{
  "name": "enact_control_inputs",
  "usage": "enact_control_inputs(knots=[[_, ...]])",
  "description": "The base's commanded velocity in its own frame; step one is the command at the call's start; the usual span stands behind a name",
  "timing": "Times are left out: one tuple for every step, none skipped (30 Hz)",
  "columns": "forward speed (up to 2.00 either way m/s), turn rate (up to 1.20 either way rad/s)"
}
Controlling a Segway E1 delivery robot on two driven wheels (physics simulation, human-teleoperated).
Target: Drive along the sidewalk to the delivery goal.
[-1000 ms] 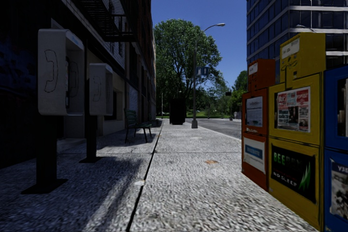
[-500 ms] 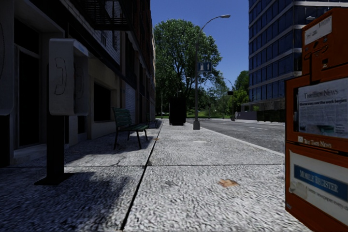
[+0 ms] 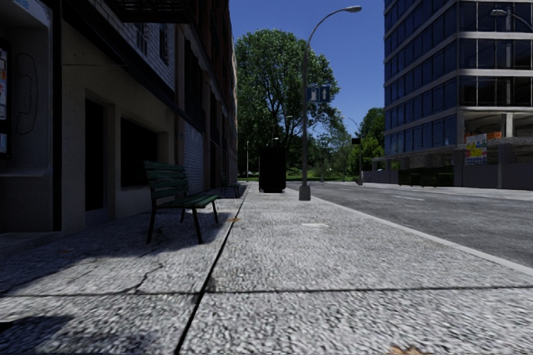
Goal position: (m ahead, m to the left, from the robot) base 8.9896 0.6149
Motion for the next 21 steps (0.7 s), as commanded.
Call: enact_control_inputs(knots=[[2.0, 0.0], [2.0, 0.0], [2.0, 0.0], [2.0, 0.0], [2.0, 0.0], [2.0, 0.0], [2.0, 0.0], [2.0, 0.0], [2.0, 0.0], [2.0, 0.0], [2.0, 0.0], [2.0, 0.0], [2.0, 0.0], [2.0, 0.0], [2.0, 0.0], [2.0, 0.0], [2.0, 0.0], [2.0, 0.0], [2.0, 0.0], [2.0, 0.0], [2.0, 0.0]])
